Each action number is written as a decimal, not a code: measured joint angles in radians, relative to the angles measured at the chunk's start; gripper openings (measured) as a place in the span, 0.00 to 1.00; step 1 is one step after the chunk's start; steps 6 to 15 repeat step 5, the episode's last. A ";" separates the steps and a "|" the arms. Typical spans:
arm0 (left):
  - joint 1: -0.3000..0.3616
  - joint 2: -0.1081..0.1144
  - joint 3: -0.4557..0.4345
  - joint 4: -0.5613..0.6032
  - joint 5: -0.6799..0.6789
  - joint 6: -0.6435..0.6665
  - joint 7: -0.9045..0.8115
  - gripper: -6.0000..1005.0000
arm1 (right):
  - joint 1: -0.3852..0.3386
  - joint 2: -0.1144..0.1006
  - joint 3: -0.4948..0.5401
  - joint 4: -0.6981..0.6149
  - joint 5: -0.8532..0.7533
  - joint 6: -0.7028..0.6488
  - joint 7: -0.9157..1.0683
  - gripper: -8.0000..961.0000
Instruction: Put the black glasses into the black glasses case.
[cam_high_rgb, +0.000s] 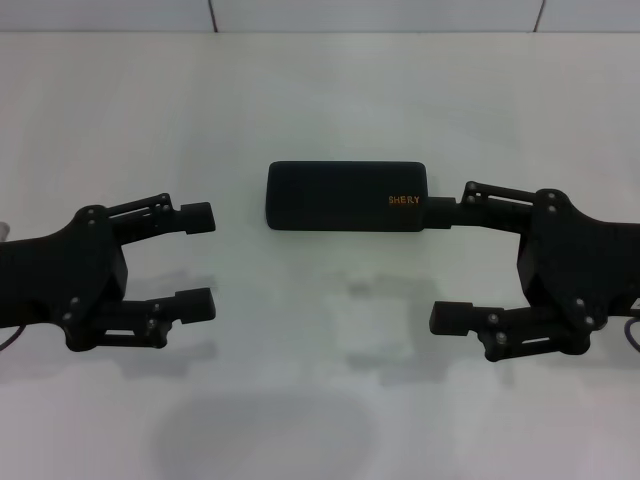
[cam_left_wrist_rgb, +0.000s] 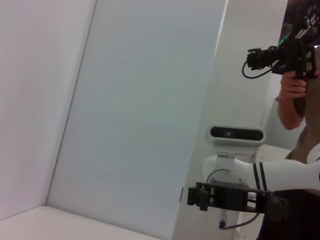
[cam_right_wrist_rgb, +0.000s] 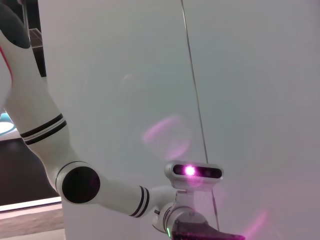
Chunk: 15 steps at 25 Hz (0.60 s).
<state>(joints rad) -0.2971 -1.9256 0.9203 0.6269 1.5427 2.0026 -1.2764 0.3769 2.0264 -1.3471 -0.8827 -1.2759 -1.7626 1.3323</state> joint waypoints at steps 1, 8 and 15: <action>0.001 0.001 0.000 0.000 0.000 0.000 0.001 0.88 | 0.000 0.000 0.000 0.001 0.000 0.000 0.000 0.89; 0.003 0.001 0.000 0.000 0.000 0.000 0.001 0.88 | 0.000 -0.001 0.006 0.002 0.000 0.002 -0.003 0.89; 0.003 0.001 0.000 0.000 0.000 0.000 0.001 0.88 | 0.000 -0.001 0.006 0.002 0.000 0.002 -0.003 0.89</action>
